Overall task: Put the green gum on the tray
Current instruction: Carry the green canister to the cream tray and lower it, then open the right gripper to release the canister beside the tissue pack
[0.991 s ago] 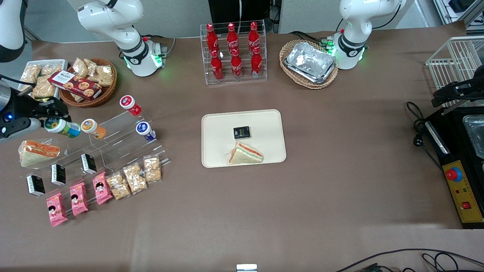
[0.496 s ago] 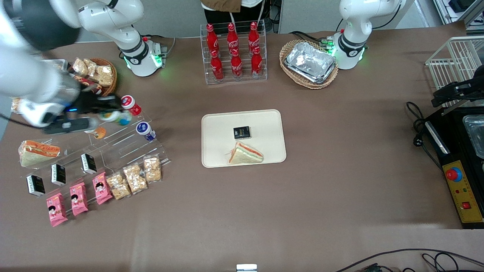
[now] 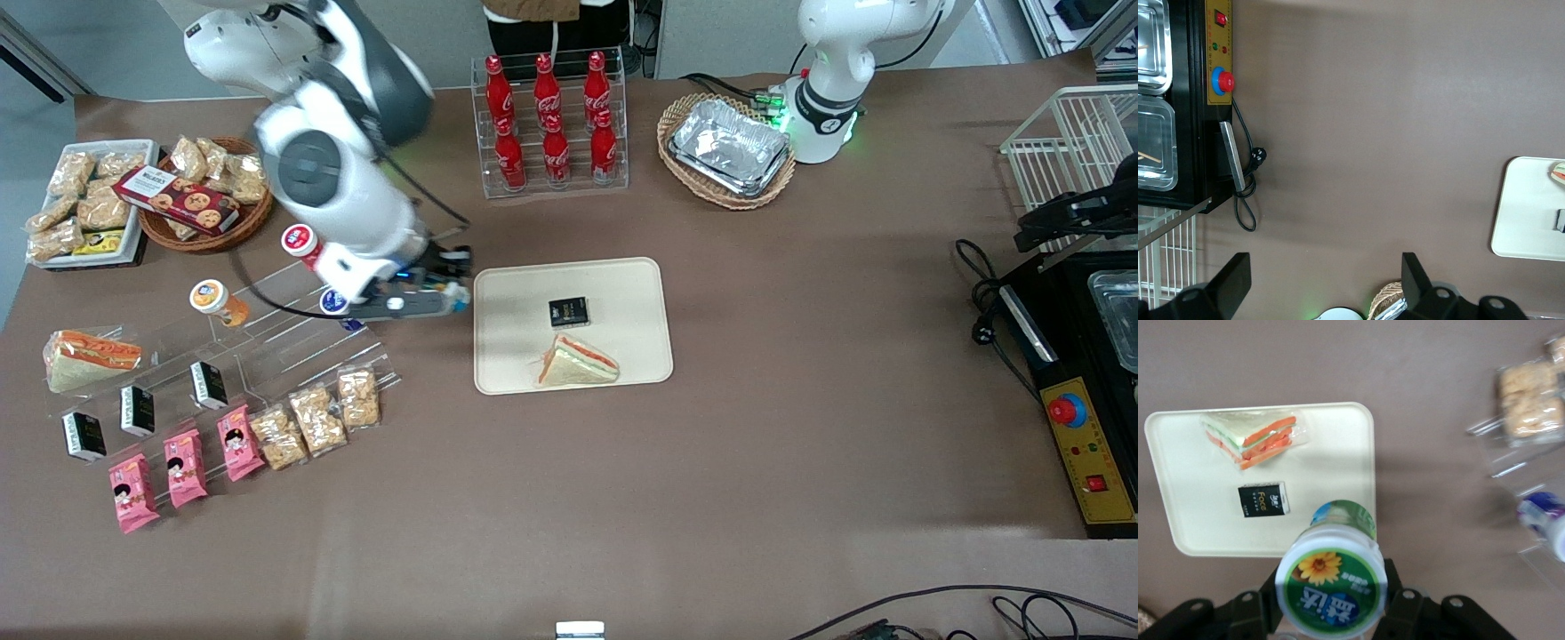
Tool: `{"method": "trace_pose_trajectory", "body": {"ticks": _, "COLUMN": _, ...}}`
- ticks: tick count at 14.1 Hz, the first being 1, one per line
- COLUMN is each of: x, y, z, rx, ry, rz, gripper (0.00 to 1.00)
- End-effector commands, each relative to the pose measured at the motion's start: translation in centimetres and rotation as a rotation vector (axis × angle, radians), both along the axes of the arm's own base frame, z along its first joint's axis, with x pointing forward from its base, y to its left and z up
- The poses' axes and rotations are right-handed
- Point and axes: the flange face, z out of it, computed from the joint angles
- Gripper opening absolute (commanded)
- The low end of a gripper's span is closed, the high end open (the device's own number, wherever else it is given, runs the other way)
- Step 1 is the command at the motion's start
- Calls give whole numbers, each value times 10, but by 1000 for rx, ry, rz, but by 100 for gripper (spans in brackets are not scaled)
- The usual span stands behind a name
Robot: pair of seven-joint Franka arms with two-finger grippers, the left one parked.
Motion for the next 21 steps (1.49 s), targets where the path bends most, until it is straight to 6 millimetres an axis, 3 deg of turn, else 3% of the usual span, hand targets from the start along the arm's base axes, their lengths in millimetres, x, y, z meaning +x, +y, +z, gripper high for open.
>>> {"method": "trace_pose_trajectory", "body": {"ticks": 1, "x": -18, "y": 28, "z": -75, "rx": 9, "ry": -26, "rz": -36, "gripper": 30}}
{"method": "trace_pose_trajectory", "body": {"ticks": 4, "x": -34, "y": 37, "z": -146, "rx": 8, "ry": -59, "rz": -39, "gripper": 30}}
{"method": "trace_pose_trajectory", "body": {"ticks": 6, "x": -52, "y": 41, "z": -182, "rx": 14, "ry": -86, "rz": -35, "gripper": 30}}
{"method": "trace_pose_trajectory", "body": {"ticks": 8, "x": -61, "y": 44, "z": -200, "rx": 9, "ry": -89, "rz": -49, "gripper": 30}}
{"method": "trace_pose_trajectory", "body": {"ticks": 14, "x": -86, "y": 54, "z": -219, "rx": -8, "ry": -47, "rz": -37, "gripper": 31}}
{"method": "trace_pose_trajectory", "body": {"ticks": 16, "x": -85, "y": 55, "z": -224, "rx": -3, "ry": -54, "rz": -43, "gripper": 54}}
{"method": "trace_pose_trajectory", "body": {"ticks": 18, "x": -84, "y": 55, "z": -230, "rx": -7, "ry": -52, "rz": -53, "gripper": 97}}
{"method": "trace_pose_trajectory", "body": {"ticks": 21, "x": -78, "y": 51, "z": -220, "rx": 1, "ry": -60, "rz": -64, "gripper": 100}}
